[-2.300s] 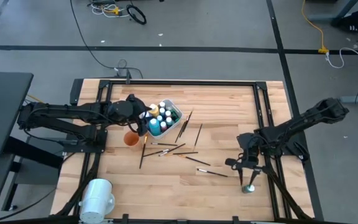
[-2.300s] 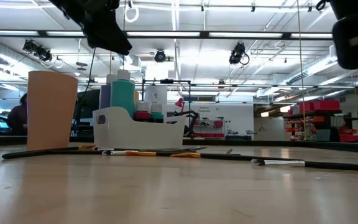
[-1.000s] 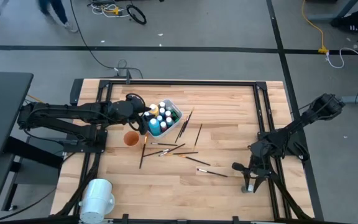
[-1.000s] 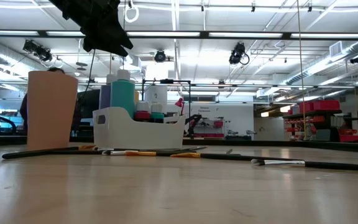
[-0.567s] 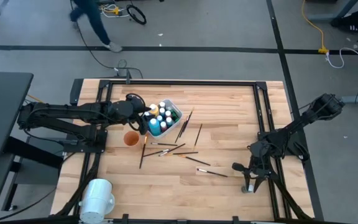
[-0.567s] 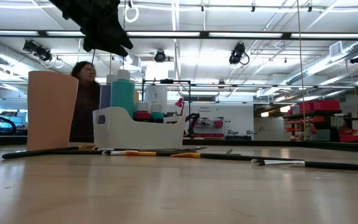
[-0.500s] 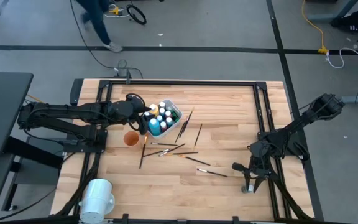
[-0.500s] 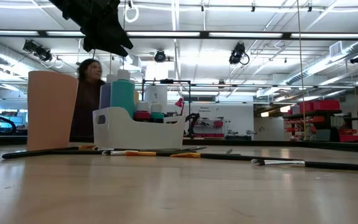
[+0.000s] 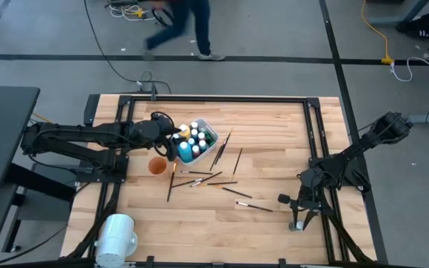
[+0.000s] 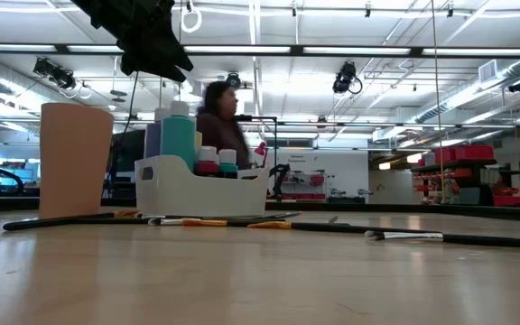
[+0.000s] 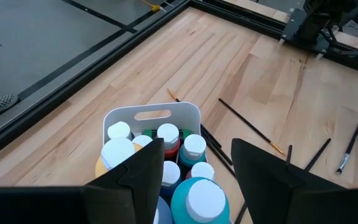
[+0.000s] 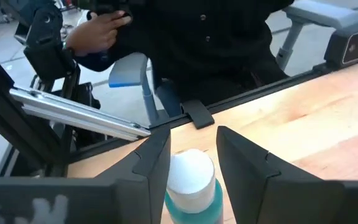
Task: Pick & Place Paint Supplies
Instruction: Put the small light blue paint bottle into the white bin
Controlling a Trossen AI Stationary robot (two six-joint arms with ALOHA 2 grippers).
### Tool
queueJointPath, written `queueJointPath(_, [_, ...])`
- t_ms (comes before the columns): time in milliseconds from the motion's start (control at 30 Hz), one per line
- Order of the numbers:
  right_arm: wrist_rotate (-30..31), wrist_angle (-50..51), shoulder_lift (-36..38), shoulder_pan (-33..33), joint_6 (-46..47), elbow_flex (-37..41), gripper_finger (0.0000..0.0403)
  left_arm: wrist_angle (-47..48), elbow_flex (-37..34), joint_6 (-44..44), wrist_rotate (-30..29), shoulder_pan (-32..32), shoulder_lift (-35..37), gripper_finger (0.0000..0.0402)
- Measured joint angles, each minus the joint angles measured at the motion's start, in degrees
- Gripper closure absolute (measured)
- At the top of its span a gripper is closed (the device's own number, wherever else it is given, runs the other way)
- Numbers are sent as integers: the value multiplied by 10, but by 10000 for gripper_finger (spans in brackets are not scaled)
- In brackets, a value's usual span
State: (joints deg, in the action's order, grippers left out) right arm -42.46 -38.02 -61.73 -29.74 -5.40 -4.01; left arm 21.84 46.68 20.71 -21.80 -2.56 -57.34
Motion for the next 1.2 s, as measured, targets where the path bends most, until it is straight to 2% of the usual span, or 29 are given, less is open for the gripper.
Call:
queueJointPath(167, [-3, -42, 0, 0, -23, 0, 262, -16, 0, 0, 0, 0, 0, 205])
queueJointPath(400, [-3, -47, 0, 0, 94, 0, 261, -24, 0, -6, 0, 0, 0, 205])
queueJointPath(700, [1, -58, 1, 0, 131, 0, 261, -23, 0, -19, 0, 0, 0, 205])
queueJointPath(867, [94, -60, 1, 0, 167, 0, 261, -23, 0, -16, 0, 0, 0, 205])
queueJointPath(967, [125, -61, 1, 0, 131, 0, 261, -23, 0, -15, 3, 0, 0, 205])
queueJointPath(1100, [173, -65, 1, 0, 135, 0, 261, -23, 0, -15, 21, 0, 0, 205])
queueJointPath(1200, [177, -67, 1, 0, 133, 0, 261, -22, 0, -15, 28, 0, 0, 205])
